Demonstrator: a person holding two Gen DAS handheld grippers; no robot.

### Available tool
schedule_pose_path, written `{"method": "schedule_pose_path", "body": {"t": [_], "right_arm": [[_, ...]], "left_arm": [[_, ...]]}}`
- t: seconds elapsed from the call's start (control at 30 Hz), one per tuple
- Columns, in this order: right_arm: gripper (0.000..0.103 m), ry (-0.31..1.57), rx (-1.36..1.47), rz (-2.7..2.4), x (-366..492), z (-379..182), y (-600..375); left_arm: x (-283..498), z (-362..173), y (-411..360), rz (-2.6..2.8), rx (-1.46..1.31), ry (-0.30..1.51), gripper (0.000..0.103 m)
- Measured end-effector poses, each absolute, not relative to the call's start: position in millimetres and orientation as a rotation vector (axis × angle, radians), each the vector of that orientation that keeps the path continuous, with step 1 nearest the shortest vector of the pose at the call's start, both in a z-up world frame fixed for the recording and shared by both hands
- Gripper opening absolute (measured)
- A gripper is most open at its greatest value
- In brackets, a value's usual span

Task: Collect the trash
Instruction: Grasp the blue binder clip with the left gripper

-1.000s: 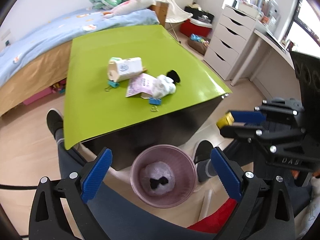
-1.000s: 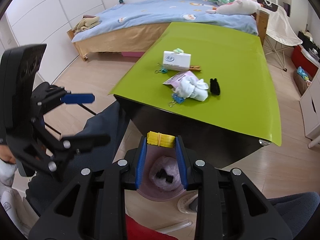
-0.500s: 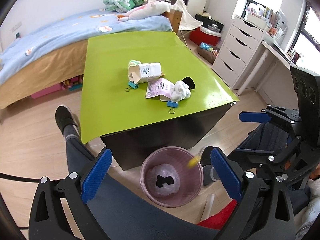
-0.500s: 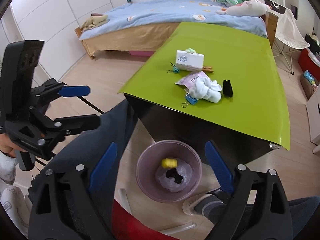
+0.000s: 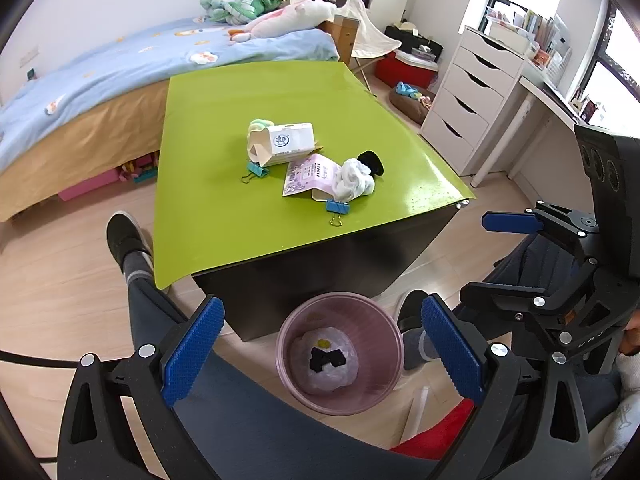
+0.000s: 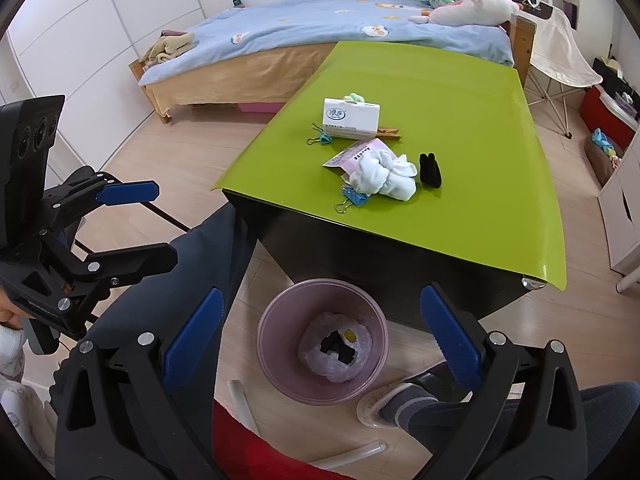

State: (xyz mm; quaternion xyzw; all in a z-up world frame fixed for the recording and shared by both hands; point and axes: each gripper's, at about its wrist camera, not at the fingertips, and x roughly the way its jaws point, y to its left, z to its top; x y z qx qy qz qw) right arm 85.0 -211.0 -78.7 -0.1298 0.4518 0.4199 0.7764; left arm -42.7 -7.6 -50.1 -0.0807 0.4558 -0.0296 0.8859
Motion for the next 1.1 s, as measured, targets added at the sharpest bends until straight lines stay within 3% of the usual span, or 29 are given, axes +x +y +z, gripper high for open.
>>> {"method": "schedule_pose_path", "body": {"t": [0.67, 1.1], "right_arm": [[0.099, 0.968, -0.262, 0.801, 134, -67, -223], [0.099, 0.998, -0.228, 0.750, 155, -78, -235]], "left_arm": [[5, -49, -20, -0.118, -0.089, 0.954, 0.095], [64, -79, -36, -0.161, -0.010, 1.030, 0.095]]}}
